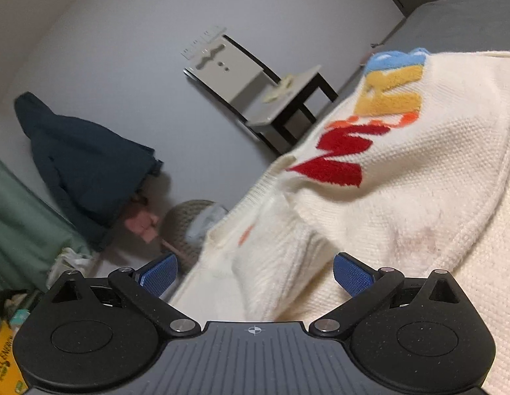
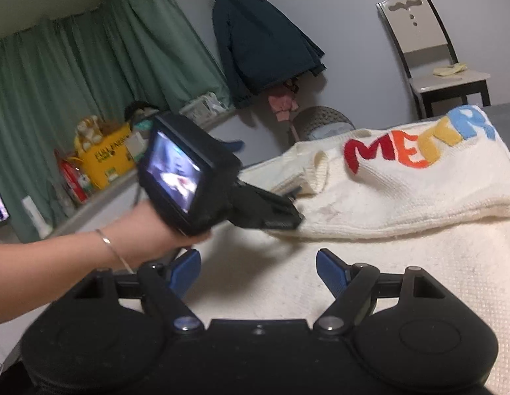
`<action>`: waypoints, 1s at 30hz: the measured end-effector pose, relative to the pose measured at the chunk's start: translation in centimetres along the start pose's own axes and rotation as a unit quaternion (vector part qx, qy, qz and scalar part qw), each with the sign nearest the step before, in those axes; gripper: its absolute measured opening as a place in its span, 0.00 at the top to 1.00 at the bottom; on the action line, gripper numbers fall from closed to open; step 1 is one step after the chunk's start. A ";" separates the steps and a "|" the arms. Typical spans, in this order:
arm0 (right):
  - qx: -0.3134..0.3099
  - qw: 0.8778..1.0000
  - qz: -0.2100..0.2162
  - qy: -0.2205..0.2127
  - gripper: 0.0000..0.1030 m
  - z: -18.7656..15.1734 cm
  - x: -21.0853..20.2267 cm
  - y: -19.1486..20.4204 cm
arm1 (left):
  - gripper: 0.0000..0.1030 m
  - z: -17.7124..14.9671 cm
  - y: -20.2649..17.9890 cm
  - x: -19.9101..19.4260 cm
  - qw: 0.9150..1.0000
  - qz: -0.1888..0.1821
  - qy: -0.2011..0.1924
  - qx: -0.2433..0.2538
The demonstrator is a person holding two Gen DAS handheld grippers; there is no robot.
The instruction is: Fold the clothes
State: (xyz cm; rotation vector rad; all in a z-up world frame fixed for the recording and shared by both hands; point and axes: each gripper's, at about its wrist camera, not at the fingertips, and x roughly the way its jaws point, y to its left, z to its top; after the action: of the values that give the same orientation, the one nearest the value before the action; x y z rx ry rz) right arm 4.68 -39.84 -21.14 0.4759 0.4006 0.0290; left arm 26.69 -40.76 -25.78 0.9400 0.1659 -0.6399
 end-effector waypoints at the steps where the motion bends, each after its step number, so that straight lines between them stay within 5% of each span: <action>1: -0.001 1.000 0.001 -0.001 0.26 0.0 0.0 0.0 | 0.13 0.0 0.0 0.5 1.000 -0.010 0.006 -0.001; 3: 0.004 1.000 0.006 -0.001 0.26 0.1 0.2 -0.3 | 0.46 -0.1 0.1 1.4 0.999 -0.030 0.019 -0.004; 8: 0.029 1.000 0.011 -0.002 0.26 0.0 0.2 -0.9 | 0.93 -0.3 0.4 2.8 0.997 -0.064 0.032 -0.023; 10: 0.031 0.999 0.006 -0.001 0.26 0.0 0.2 -1.1 | 0.92 -0.9 1.6 2.1 0.994 -0.049 0.017 -0.096; 12: 0.038 0.999 0.002 -0.001 0.26 0.0 0.3 -1.3 | 0.92 -2.6 4.3 1.7 0.970 -0.017 0.020 -0.241; 14: 0.047 0.999 0.001 0.000 0.26 0.0 0.4 -1.5 | 0.92 -5.0 7.5 1.3 0.911 0.013 0.042 -0.410; 15: 0.050 0.999 0.001 0.001 0.26 0.0 0.5 -1.6 | 0.92 -6.8 8.6 1.4 0.868 0.022 0.061 -0.491; 17: 0.051 0.999 -0.001 0.003 0.26 -0.1 0.6 -1.7 | 0.92 -11.0 10.3 1.9 0.759 0.032 0.108 -0.641; 18: 0.051 0.999 -0.002 0.005 0.26 -0.2 0.6 -1.7 | 0.92 -12.8 10.5 2.3 0.713 0.027 0.125 -0.690; 19: 0.052 0.999 -0.002 0.007 0.26 -0.3 0.6 -1.7 | 0.92 -14.5 10.4 2.9 0.675 0.016 0.139 -0.724; 20: 0.052 0.999 -0.002 0.008 0.26 -0.3 0.6 -1.7 | 0.92 -15.6 10.3 3.3 0.653 0.008 0.143 -0.743; 21: 0.051 0.999 -0.002 0.008 0.26 -0.3 0.6 -1.6 | 0.92 -16.1 10.2 3.3 0.650 0.004 0.138 -0.747; 26: 0.030 1.000 -0.004 0.007 0.26 -0.4 0.4 -1.2 | 0.84 -16.4 11.2 3.5 0.682 -0.032 0.144 -0.717; 28: 0.027 1.000 -0.006 0.009 0.26 -0.4 0.5 -1.3 | 0.79 -17.3 12.0 3.3 0.676 -0.053 0.146 -0.720; 29: 0.027 1.000 -0.006 0.010 0.26 -0.5 0.6 -1.3 | 0.70 -17.8 12.5 3.0 0.672 -0.060 0.144 -0.724; 30: 0.027 1.000 -0.007 0.012 0.26 -0.5 0.6 -1.3 | 0.49 -18.5 13.3 2.3 0.670 -0.058 0.142 -0.726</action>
State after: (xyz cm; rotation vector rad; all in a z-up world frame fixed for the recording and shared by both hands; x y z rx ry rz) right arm 4.98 -40.71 -22.41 0.5260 0.4297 0.0114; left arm 38.77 -21.51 -28.36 -0.5731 0.8769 -0.2760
